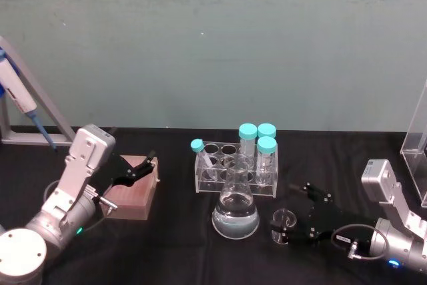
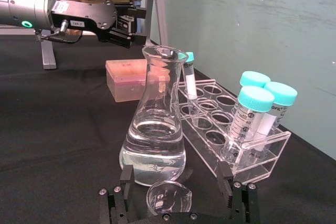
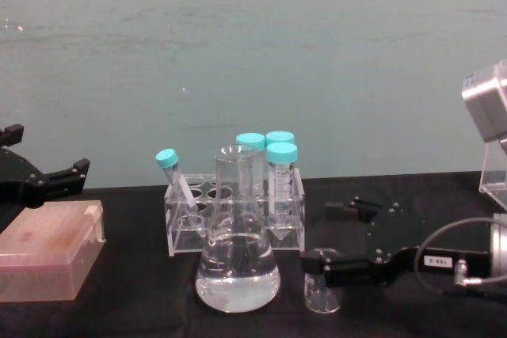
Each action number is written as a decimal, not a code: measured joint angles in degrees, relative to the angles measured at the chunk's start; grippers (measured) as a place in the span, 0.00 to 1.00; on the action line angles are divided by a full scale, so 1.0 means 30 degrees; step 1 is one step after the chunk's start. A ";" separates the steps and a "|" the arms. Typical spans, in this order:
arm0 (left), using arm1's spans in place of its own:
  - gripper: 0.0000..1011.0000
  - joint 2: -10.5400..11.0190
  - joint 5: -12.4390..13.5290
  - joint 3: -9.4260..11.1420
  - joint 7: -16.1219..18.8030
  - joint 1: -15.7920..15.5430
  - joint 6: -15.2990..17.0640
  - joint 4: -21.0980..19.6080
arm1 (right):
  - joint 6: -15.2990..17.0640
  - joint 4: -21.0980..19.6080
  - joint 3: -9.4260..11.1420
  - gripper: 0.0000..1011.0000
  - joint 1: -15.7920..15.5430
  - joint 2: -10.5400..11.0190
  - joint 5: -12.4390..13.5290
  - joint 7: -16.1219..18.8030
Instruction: Place the experimental apparatus aside using one hand.
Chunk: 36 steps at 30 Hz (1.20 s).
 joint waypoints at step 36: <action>0.99 0.0000 0.0000 -0.0001 0.0001 -0.0001 0.0000 0.0001 | 0.0170 0.1825 -0.0777 0.99 0.0915 -0.0526 -0.0273 0.0134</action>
